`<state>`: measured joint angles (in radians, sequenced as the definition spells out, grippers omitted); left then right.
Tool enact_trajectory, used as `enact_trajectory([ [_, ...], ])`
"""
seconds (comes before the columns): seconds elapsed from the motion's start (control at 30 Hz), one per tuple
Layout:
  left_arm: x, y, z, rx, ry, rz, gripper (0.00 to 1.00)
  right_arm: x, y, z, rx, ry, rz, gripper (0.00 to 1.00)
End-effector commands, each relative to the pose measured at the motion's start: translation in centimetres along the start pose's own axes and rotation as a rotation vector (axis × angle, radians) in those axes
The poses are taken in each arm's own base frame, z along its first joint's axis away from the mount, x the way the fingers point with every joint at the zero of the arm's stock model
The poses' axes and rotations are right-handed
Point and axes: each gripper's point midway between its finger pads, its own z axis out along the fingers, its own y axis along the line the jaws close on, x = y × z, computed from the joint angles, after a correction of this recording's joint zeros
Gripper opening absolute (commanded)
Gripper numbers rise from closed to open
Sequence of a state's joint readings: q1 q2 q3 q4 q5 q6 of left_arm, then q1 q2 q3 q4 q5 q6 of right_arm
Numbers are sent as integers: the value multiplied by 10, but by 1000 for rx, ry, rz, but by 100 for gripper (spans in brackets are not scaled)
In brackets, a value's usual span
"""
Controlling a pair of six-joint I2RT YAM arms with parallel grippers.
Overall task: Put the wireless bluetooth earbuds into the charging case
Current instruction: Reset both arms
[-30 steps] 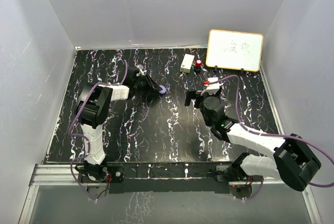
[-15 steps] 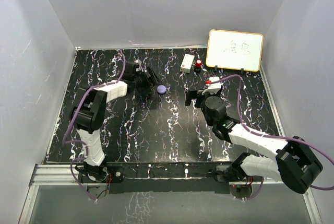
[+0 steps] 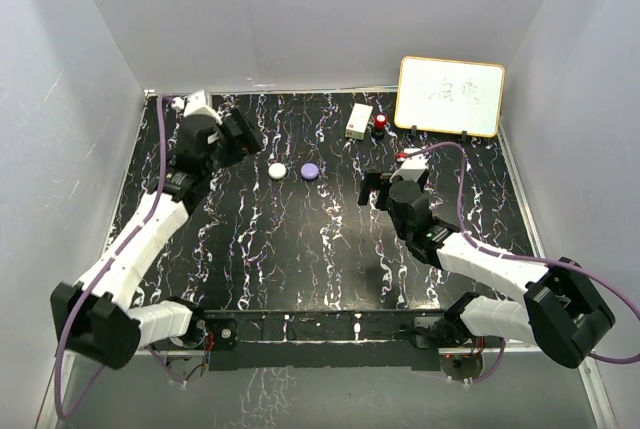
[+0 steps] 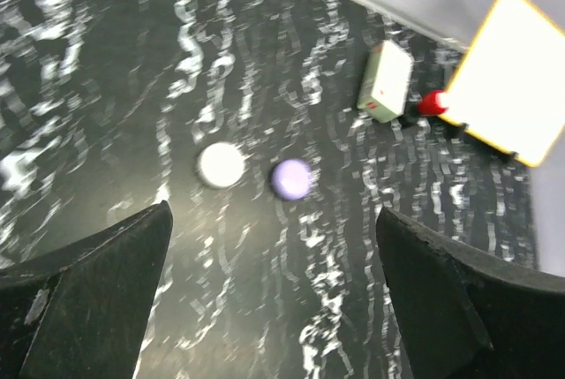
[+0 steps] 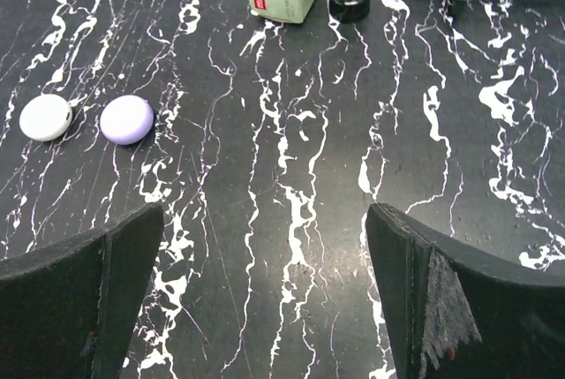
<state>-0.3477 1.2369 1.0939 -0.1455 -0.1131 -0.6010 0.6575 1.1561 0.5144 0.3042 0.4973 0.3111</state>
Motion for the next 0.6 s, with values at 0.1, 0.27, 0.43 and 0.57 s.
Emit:
enact_trajectory([
  [0.1, 16, 89, -56, -364, -51, 31, 99, -16, -38, -2, 223, -7, 232, 98],
  [0.27, 12, 110, -82, -450, -115, 6, 99, -8, -43, -11, 201, 3, 308, 98],
  [0.43, 20, 115, -87, -448, -110, -3, 98, -7, -34, -14, 163, 40, 326, 98],
  [0.57, 25, 110, -85, -417, -85, -10, 98, -11, -34, -21, 153, 39, 348, 98],
])
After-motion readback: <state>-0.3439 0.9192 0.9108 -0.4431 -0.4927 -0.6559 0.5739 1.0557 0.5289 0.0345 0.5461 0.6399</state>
